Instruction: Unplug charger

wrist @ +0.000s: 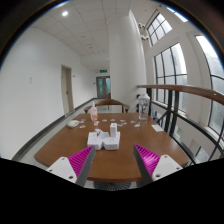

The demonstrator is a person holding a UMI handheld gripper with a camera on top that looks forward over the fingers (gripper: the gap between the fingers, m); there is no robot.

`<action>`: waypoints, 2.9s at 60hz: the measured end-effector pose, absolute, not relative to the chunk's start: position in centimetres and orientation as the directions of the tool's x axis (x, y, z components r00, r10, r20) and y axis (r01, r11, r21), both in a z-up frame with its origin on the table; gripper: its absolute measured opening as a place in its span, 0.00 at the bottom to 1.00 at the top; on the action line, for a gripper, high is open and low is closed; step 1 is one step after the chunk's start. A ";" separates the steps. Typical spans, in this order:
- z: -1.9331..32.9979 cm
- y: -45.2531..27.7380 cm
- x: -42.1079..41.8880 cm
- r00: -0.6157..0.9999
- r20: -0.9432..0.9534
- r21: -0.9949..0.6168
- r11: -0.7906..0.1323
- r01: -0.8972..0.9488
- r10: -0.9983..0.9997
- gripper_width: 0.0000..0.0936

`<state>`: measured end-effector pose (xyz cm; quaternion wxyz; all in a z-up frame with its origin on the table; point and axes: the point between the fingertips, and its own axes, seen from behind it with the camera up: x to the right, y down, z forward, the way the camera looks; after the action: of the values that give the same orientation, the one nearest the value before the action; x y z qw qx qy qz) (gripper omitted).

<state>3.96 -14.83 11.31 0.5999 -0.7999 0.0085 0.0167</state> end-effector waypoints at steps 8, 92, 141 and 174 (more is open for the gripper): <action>11.3 -10.6 4.0 1.000 -0.020 -0.961 -0.276 -0.017 0.009 0.86; 15.5 5.8 8.1 0.997 0.083 -0.970 -0.229 0.081 0.003 0.08; 4.0 2.2 14.1 0.989 0.139 -0.881 -0.462 0.099 -0.055 0.91; 9.8 -13.2 8.8 0.999 0.032 -0.948 -0.316 0.037 0.021 0.91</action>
<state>8.75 -13.25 9.76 0.5845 -0.8112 -0.0179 -0.0067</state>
